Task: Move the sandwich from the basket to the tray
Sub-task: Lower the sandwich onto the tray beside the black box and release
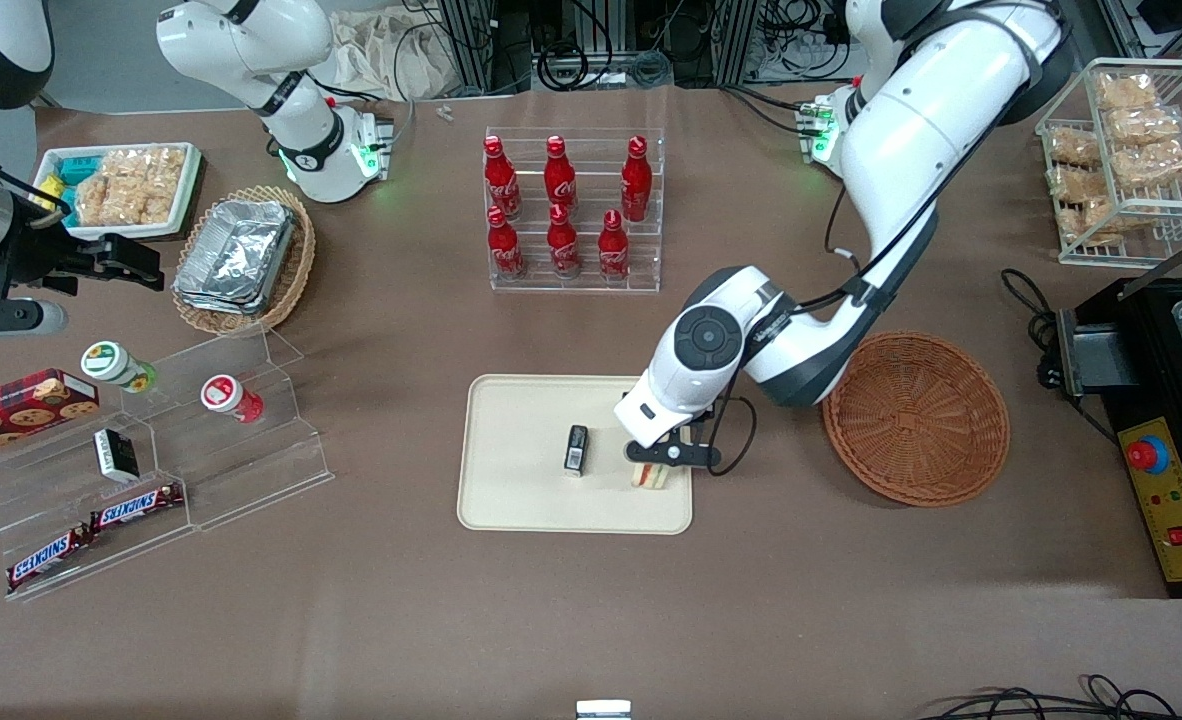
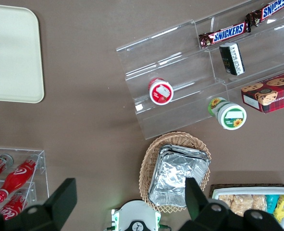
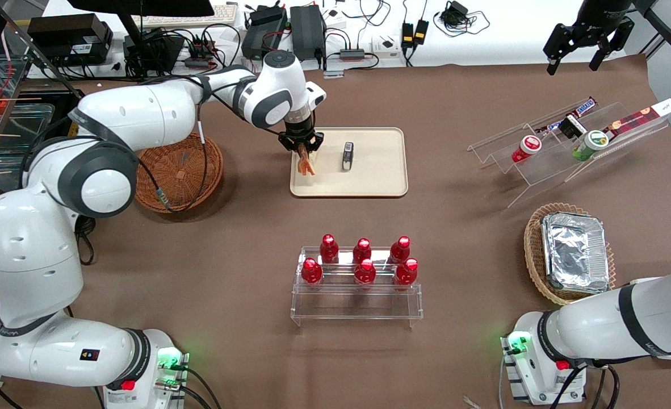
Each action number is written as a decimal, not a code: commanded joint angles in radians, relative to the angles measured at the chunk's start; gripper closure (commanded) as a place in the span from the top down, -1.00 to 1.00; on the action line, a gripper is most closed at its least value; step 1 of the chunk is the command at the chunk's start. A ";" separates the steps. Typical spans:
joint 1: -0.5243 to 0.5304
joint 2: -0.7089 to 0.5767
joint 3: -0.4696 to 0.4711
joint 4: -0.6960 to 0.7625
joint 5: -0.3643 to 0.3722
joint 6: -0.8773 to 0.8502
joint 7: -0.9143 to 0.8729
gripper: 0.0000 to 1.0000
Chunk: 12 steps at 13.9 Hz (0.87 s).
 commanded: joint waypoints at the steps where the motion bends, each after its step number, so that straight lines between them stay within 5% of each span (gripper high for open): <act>1: -0.014 0.030 0.001 0.055 0.041 -0.010 -0.007 -1.00; 7: -0.029 0.080 0.030 0.058 0.128 0.048 -0.078 -0.99; 8: -0.029 0.085 0.030 0.059 0.133 0.054 -0.084 -0.72; 11: -0.028 0.082 0.030 0.064 0.133 0.057 -0.101 0.99; 12: -0.026 0.074 0.030 0.076 0.128 0.056 -0.105 1.00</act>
